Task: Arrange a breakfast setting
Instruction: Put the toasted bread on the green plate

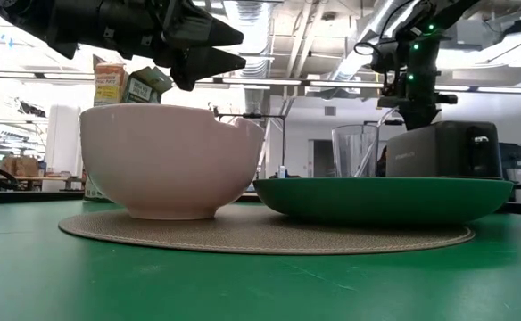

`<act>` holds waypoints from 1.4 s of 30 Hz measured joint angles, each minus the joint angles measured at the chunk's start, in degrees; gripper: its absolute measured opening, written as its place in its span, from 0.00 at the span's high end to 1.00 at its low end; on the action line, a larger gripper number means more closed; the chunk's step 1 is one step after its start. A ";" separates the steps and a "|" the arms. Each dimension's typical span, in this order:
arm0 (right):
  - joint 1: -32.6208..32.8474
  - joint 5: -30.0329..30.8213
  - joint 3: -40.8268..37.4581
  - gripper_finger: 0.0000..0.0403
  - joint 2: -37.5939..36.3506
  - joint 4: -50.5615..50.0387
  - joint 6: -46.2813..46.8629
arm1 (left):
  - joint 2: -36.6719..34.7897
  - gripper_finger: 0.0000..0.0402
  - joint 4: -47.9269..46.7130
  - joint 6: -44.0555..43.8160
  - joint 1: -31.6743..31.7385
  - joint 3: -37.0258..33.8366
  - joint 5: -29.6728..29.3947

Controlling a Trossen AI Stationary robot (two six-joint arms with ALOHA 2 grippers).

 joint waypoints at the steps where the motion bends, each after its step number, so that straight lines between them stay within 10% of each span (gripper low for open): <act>1: 0.00 0.02 0.00 0.81 0.00 -0.01 -0.03 | 0.00 0.37 -0.02 0.00 0.00 0.00 0.00; 42: 1.20 -2.34 21.09 0.81 -7.46 -14.69 -2.27 | 0.00 0.37 0.02 -1.09 0.00 0.00 -0.61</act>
